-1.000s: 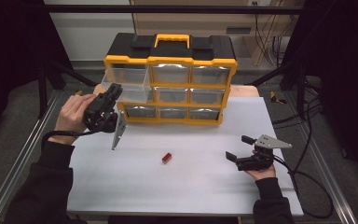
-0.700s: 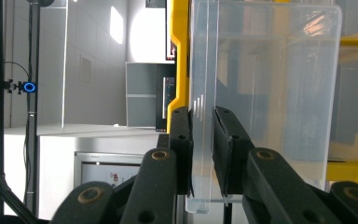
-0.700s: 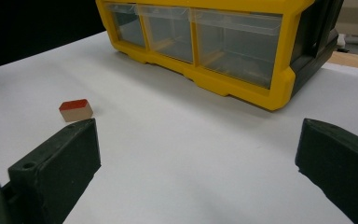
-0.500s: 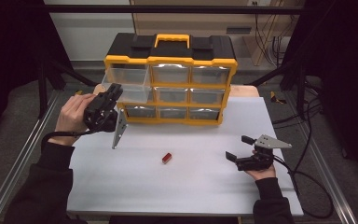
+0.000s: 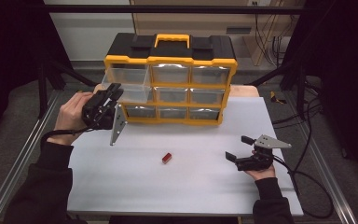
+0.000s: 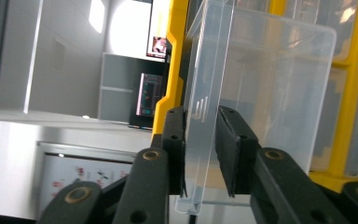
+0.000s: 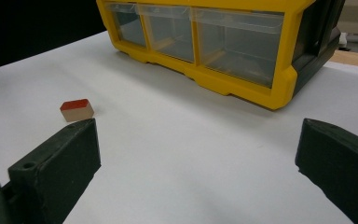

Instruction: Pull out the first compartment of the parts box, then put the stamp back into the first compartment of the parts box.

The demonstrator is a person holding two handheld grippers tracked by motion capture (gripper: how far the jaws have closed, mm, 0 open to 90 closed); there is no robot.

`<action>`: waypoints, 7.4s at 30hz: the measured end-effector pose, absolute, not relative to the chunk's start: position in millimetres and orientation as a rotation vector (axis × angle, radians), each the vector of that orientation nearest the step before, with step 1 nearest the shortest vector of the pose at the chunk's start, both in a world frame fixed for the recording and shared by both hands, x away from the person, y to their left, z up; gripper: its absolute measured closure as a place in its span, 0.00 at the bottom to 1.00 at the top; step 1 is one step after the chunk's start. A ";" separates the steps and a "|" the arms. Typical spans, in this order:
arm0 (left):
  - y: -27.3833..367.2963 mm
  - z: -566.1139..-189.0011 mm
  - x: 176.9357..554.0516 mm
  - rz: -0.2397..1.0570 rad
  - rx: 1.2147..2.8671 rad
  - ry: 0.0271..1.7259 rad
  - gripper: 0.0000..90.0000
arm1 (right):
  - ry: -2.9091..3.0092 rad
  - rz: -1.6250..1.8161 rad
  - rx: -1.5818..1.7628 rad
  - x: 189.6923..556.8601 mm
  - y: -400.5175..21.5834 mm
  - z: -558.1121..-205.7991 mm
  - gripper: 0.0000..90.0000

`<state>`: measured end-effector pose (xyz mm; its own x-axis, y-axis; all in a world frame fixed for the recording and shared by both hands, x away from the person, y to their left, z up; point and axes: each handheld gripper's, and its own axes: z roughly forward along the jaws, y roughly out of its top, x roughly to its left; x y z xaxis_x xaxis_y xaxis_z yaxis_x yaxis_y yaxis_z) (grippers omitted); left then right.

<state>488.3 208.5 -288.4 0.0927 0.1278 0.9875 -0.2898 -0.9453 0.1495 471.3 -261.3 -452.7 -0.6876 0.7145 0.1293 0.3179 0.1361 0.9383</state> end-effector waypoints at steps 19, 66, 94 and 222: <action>209.9 -280.6 477.9 1.519 2.037 0.174 0.36 | 2.065 1.571 0.995 471.0 -261.7 -452.4 0.01; 229.6 -360.8 463.9 0.872 1.827 0.719 0.00 | 2.069 1.570 0.999 470.7 -261.3 -452.4 0.00; 208.9 -391.6 475.3 0.746 1.907 0.761 0.00 | 2.072 1.569 0.997 470.6 -261.2 -452.4 0.00; 123.5 -468.9 489.2 0.274 2.171 0.843 0.70 | 2.092 1.557 1.007 471.8 -259.3 -454.6 0.00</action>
<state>489.2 123.5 -468.9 0.7571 0.6492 -0.0733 0.4822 -0.4796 0.7331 471.8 -259.3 -454.6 -0.6889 0.7121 0.1353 0.3340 0.1461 0.9312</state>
